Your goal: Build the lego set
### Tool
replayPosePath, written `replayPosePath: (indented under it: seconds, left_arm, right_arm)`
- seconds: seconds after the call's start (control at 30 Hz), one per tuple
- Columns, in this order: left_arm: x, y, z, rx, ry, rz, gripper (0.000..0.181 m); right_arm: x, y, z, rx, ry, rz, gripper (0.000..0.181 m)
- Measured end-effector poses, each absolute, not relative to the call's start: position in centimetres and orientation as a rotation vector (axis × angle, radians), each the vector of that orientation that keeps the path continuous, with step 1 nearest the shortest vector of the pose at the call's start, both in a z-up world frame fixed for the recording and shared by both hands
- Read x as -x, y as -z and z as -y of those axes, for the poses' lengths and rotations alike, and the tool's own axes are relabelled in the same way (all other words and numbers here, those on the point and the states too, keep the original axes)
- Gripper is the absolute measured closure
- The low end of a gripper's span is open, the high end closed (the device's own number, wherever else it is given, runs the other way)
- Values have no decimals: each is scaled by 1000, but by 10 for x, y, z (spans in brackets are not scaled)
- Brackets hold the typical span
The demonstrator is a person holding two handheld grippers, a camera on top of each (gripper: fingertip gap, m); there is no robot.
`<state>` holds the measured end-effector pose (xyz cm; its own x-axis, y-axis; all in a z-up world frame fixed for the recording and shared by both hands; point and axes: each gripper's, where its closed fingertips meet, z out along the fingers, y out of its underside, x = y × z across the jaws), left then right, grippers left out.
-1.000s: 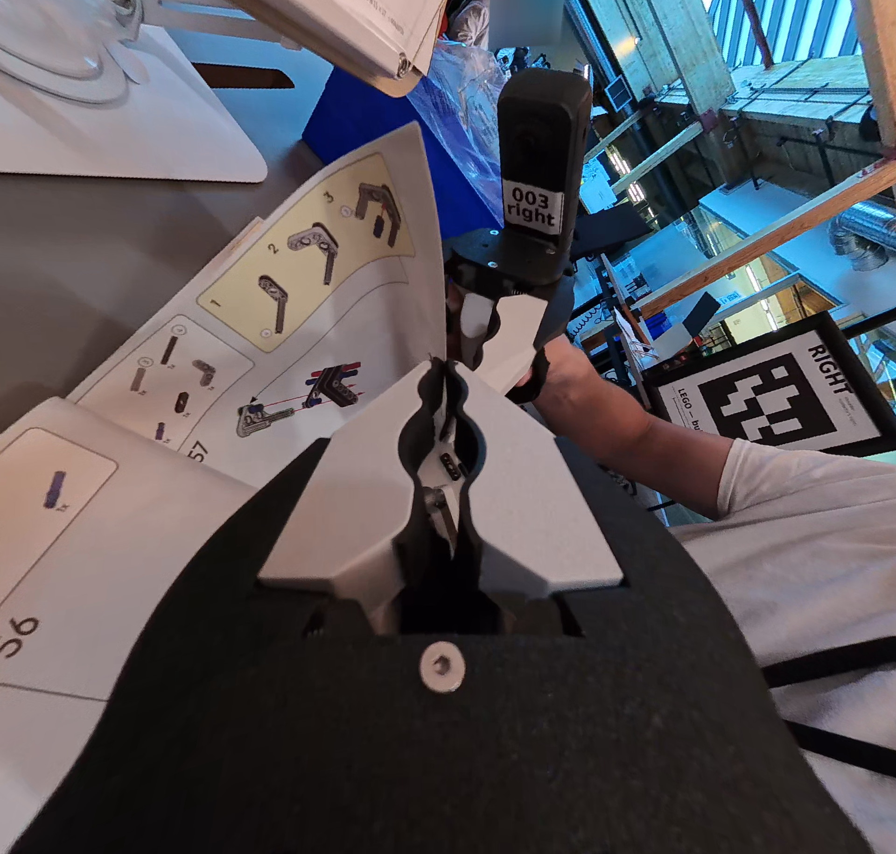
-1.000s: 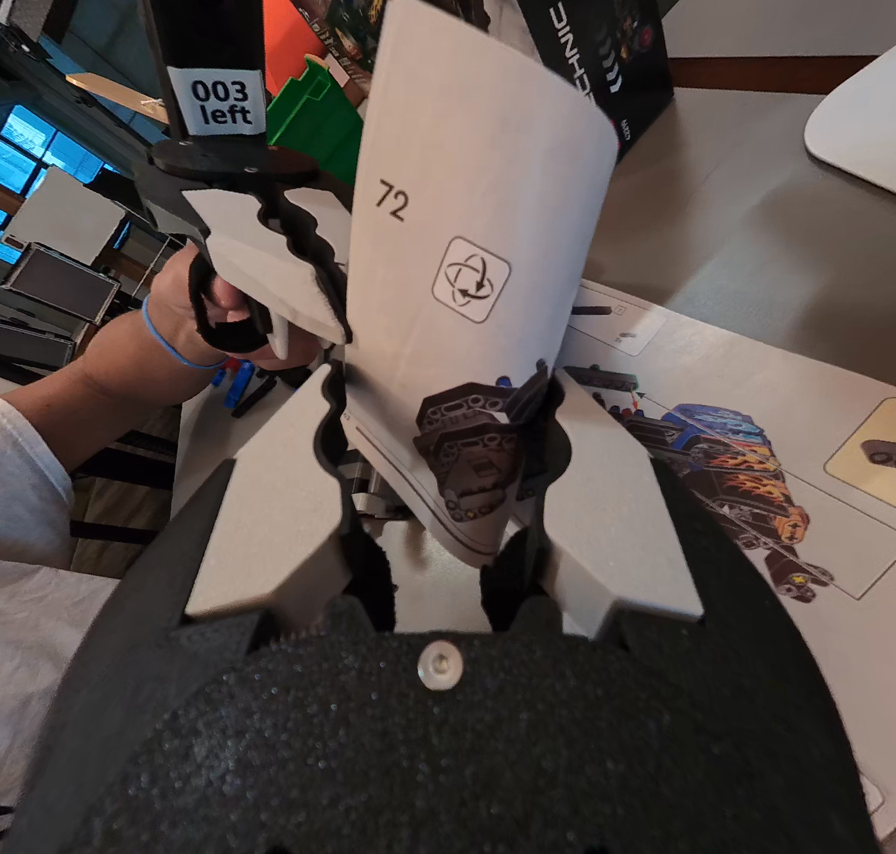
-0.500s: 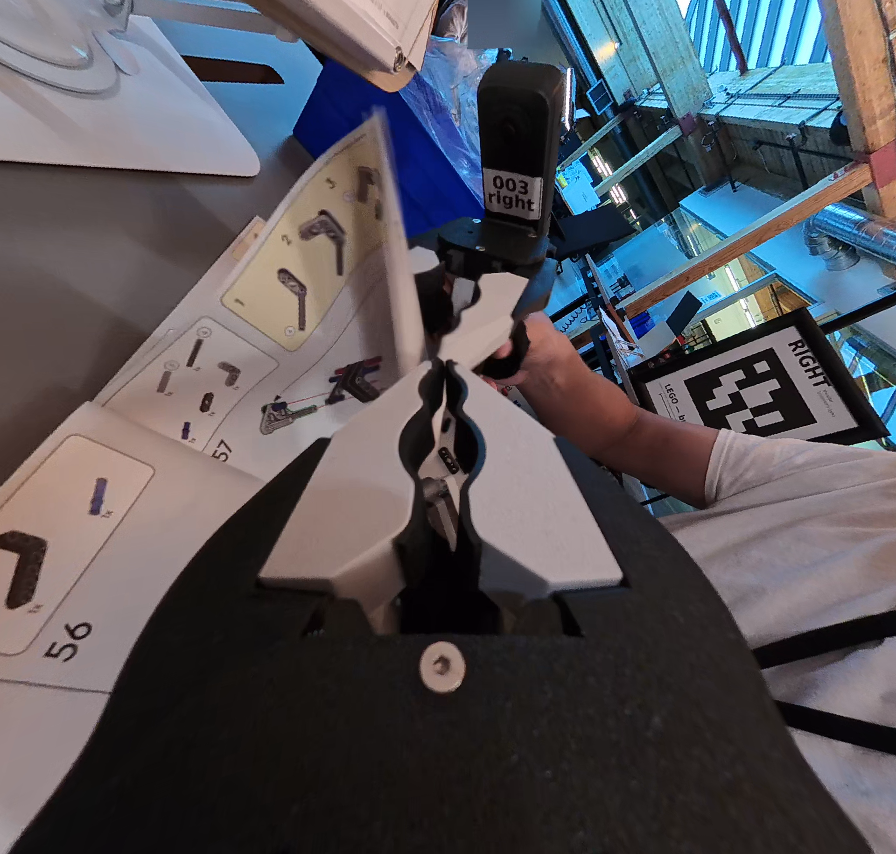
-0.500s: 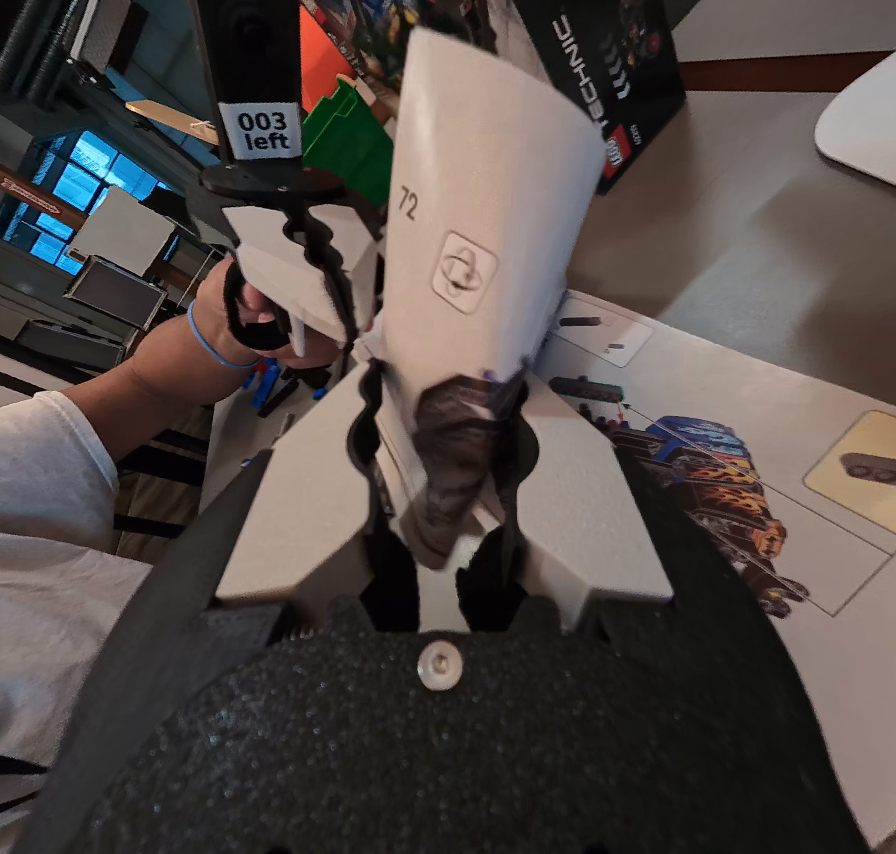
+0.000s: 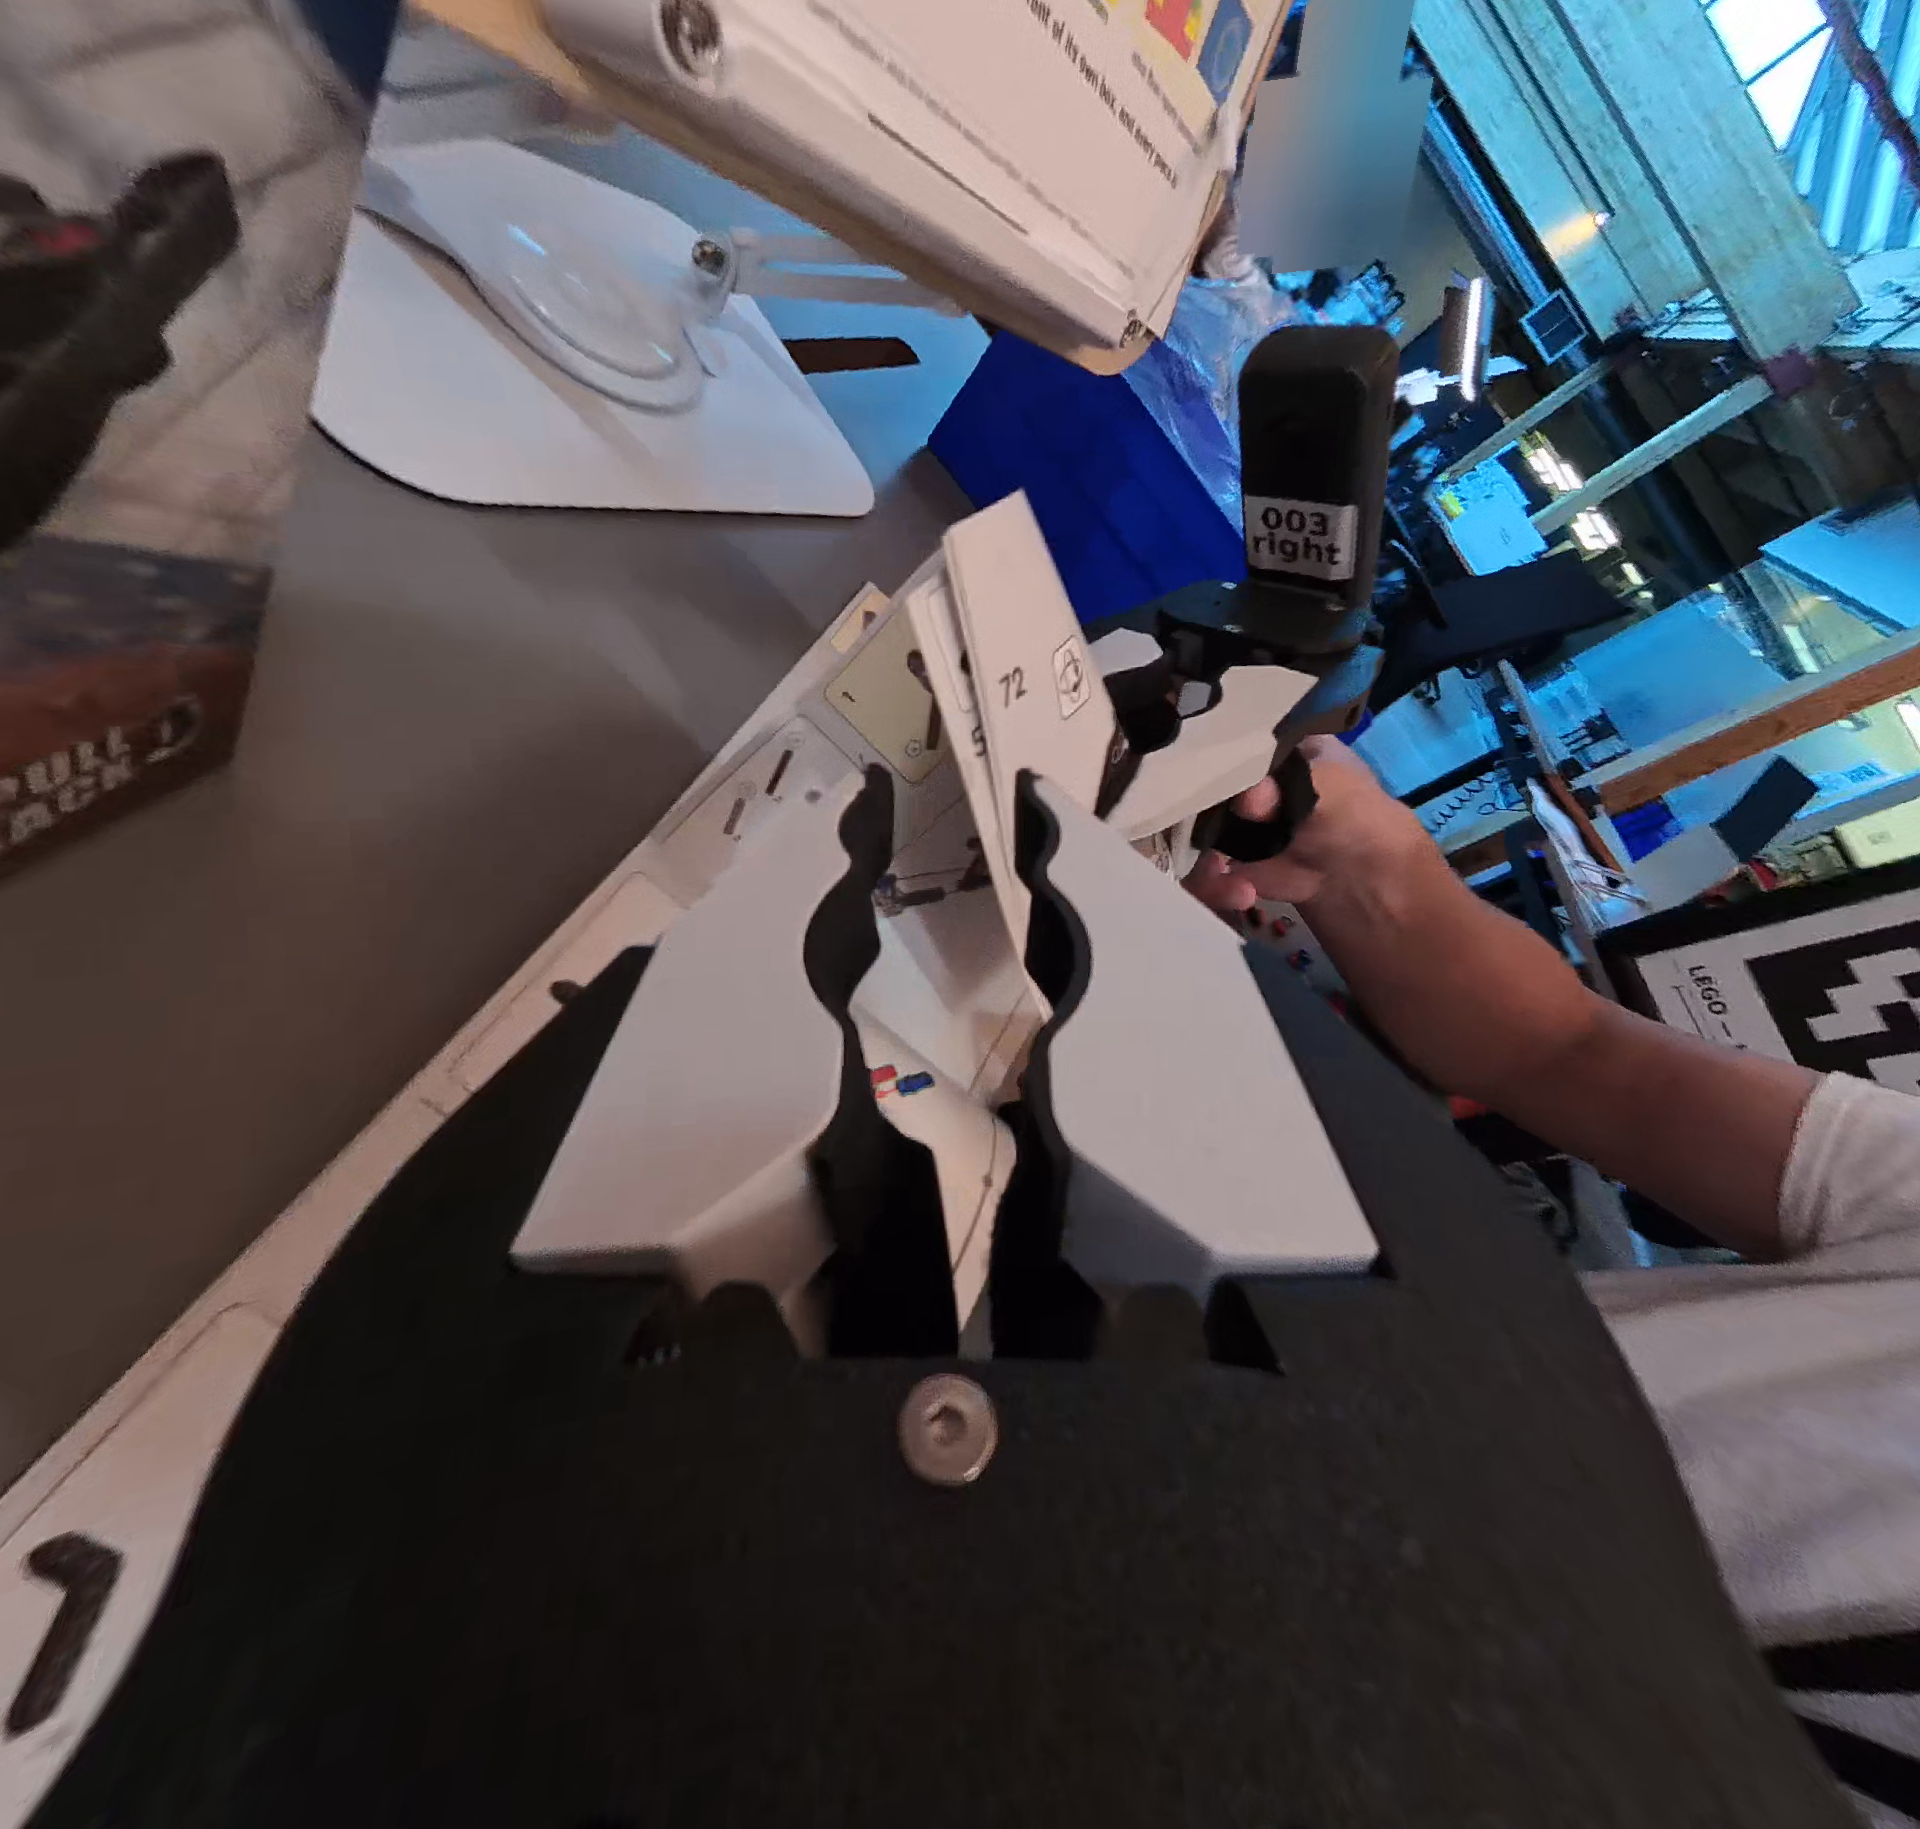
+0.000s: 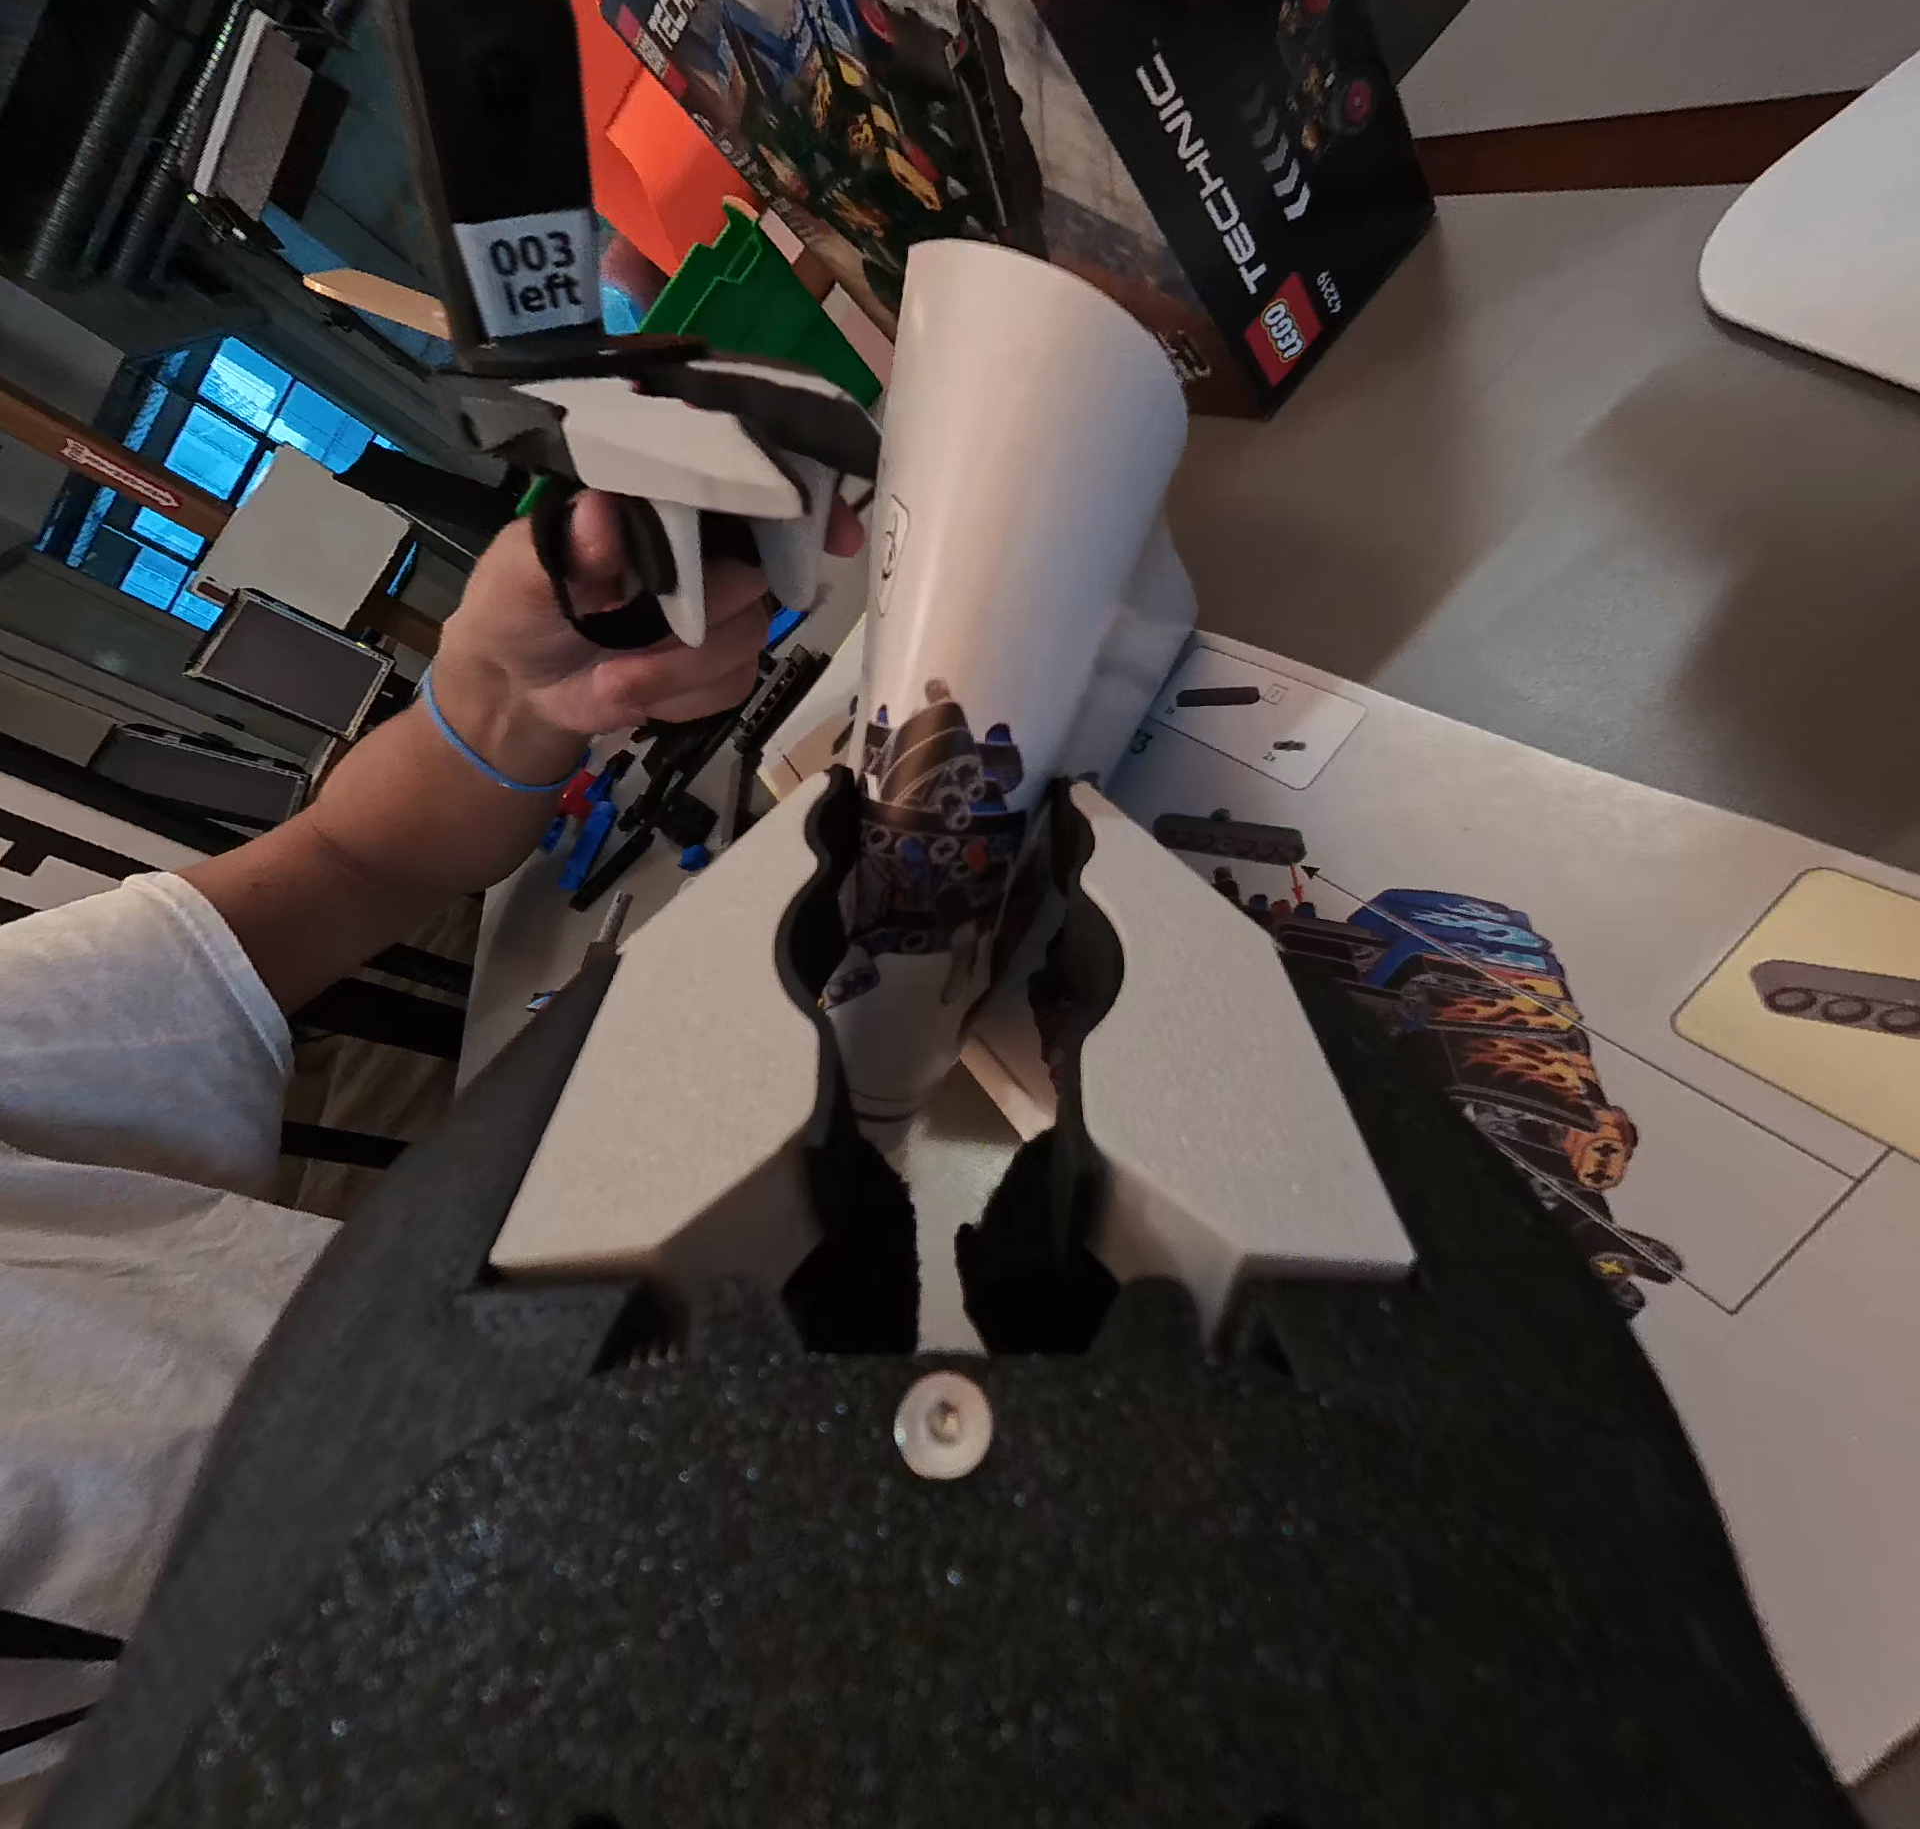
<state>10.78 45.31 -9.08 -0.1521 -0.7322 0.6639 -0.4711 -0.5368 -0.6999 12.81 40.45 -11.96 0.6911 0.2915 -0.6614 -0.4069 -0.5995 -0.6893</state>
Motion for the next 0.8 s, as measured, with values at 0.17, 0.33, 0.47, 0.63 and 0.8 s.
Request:
replayPosePath:
  seconds: [0.17, 0.33, 0.47, 0.63, 0.8]
  left_arm:
    - [-119, 91, -434, 1887, 2009, -1325, 168]
    - [-120, 90, -429, 1869, 2060, -1307, 181]
    - [-118, 88, -428, 1861, 2056, -1316, 181]
    - [-115, 82, -438, 1849, 2043, -1291, 181]
    - [-106, 81, -450, 1864, 1974, -1288, 181]
  right_arm:
    - [-128, 119, -404, 1984, -986, -92, 144]
    - [-133, 121, -403, 1991, -977, -108, 143]
    - [-134, 121, -403, 1988, -985, -109, 142]
    - [-139, 116, -403, 1954, -1019, -142, 143]
    - [-149, 117, -403, 1931, -1052, -198, 143]
